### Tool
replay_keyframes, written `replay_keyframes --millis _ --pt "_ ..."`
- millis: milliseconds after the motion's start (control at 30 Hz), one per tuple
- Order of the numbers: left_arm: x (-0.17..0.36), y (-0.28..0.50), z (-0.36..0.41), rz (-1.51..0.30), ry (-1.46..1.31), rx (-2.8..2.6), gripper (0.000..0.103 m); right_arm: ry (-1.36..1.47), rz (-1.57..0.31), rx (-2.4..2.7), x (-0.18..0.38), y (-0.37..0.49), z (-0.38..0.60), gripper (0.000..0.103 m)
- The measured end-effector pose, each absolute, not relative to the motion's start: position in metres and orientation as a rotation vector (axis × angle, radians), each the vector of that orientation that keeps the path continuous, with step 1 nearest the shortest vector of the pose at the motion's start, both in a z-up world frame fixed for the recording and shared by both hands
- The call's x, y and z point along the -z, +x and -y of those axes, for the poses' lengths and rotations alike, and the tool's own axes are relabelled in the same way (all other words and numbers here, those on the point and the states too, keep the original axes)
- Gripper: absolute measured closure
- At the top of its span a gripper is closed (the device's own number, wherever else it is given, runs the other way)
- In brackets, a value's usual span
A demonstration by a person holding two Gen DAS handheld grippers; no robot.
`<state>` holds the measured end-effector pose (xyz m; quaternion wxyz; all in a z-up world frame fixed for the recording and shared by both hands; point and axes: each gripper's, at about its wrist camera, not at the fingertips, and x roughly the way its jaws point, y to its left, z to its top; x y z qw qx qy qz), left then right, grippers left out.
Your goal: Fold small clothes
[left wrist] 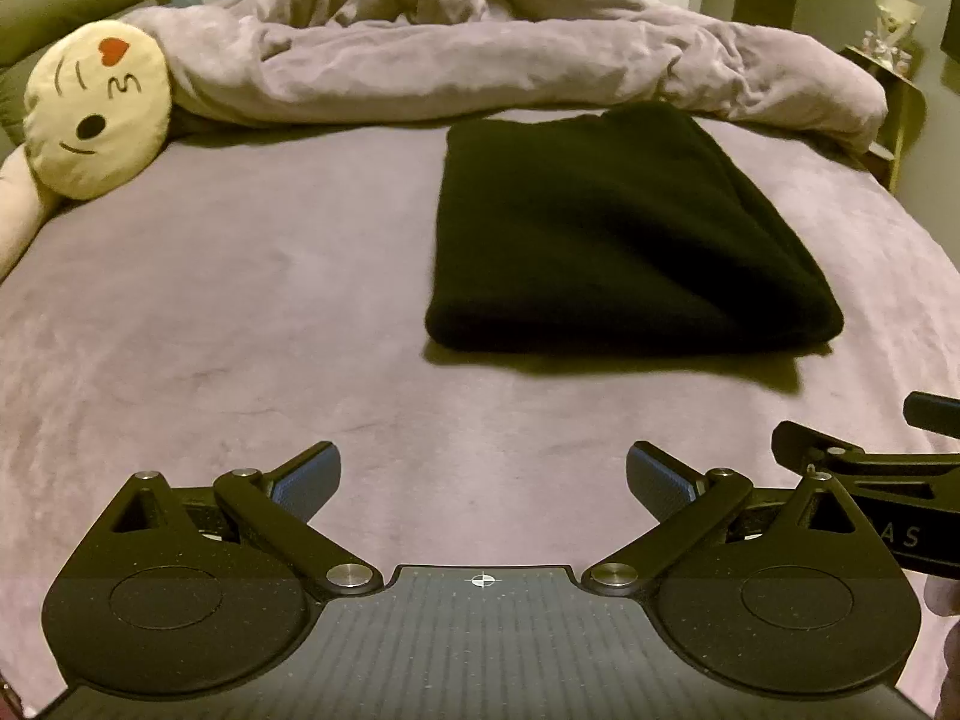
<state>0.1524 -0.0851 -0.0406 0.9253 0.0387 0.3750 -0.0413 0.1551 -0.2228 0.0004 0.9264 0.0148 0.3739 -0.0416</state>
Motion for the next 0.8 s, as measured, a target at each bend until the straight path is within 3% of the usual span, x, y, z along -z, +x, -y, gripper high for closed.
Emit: replay_keyframes --millis 800 --pt "0.0422 0.1528 0.0902 -0.777 0.097 0.070 0.000 0.038 -0.764 0.089 -0.0045 0.1549 0.2254 0.004"
